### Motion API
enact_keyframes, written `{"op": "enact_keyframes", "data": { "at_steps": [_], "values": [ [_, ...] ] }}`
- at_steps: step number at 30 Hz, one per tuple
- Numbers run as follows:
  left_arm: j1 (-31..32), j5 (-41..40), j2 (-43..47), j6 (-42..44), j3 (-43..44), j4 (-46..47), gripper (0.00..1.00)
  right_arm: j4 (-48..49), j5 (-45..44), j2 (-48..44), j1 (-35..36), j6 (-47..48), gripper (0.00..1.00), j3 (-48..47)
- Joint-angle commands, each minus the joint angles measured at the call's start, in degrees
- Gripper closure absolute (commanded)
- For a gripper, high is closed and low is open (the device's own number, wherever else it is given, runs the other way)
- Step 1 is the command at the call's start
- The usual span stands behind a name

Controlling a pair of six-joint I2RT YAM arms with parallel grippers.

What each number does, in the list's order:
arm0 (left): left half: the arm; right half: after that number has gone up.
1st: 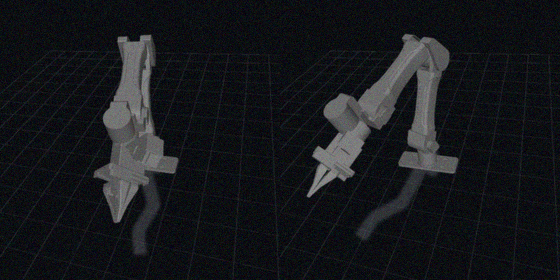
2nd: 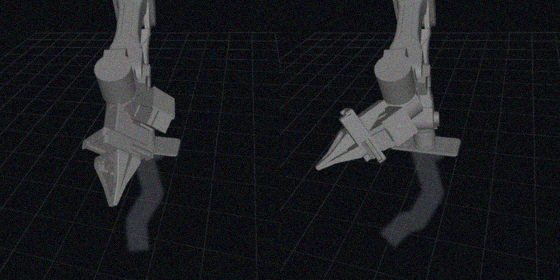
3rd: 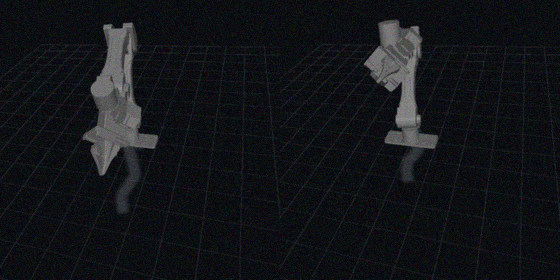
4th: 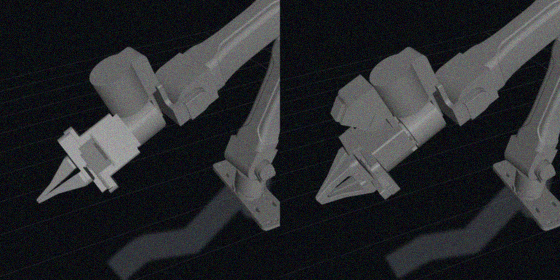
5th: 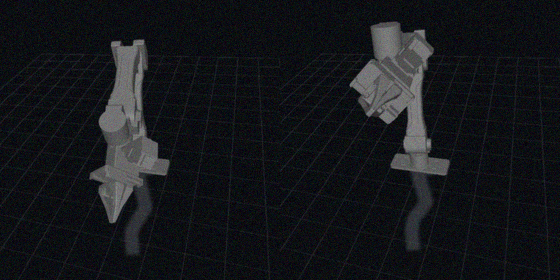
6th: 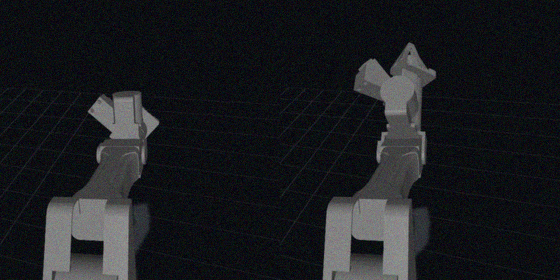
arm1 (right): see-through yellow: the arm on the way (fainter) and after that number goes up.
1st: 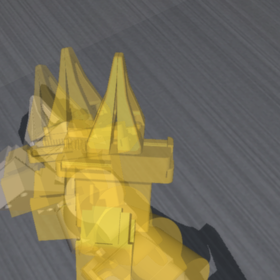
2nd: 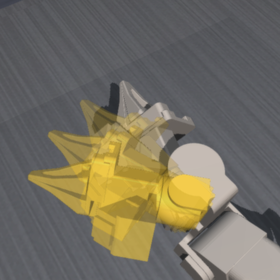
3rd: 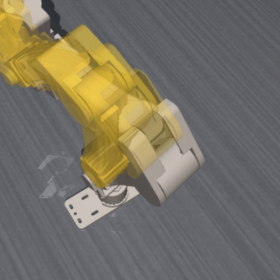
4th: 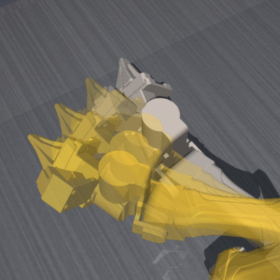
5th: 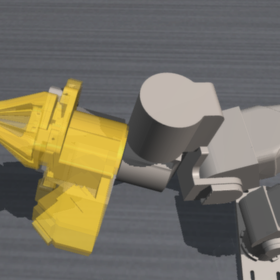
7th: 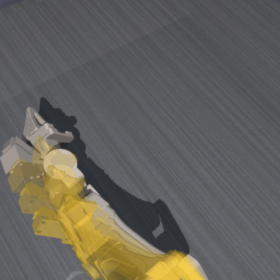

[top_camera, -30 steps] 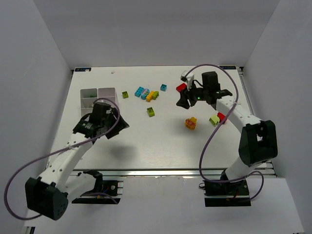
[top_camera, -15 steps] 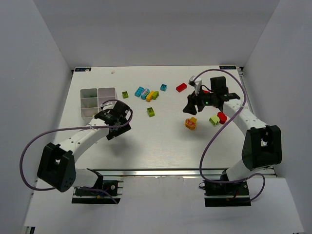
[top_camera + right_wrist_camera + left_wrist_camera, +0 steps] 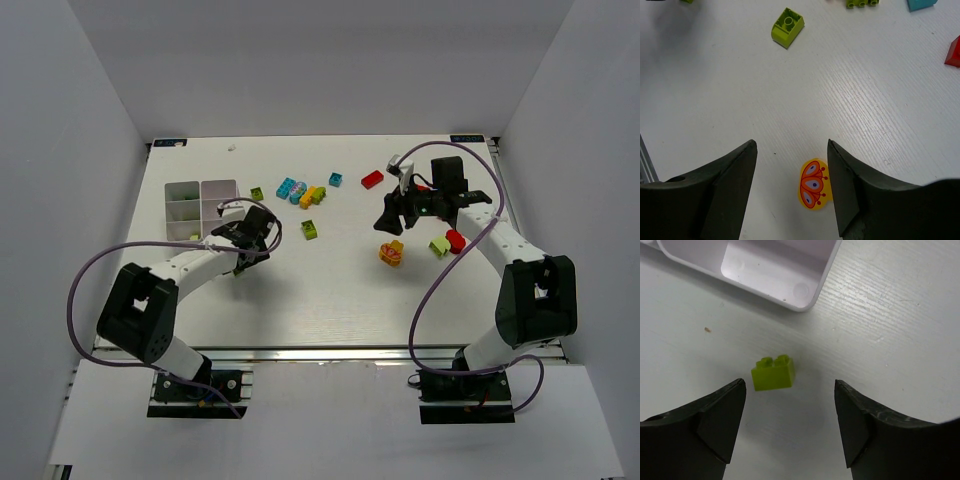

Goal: Sort the legos into containers by color

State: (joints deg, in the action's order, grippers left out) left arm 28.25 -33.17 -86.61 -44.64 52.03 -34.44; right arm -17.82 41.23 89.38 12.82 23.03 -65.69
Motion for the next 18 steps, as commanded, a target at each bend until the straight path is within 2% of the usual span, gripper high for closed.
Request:
{"op": "enact_keyframes", "data": {
  "at_steps": [1,12,18],
  "values": [
    [0.14,-4.18,-0.40,1.75,-1.40,4.37,0.19,1.65,1.48,-0.97,-0.34,-0.09,0.36,-1.55],
    [-0.30,-4.63,-1.99,-0.62,-5.53,6.66,0.24,1.21,1.22,-1.84,-0.78,-0.61,0.36,-1.81],
    [-1.00,-4.71,-3.21,-0.36,-6.33,8.59,0.30,0.78,1.39,-1.85,-0.87,-0.53,0.36,-2.51]
  ]
}}
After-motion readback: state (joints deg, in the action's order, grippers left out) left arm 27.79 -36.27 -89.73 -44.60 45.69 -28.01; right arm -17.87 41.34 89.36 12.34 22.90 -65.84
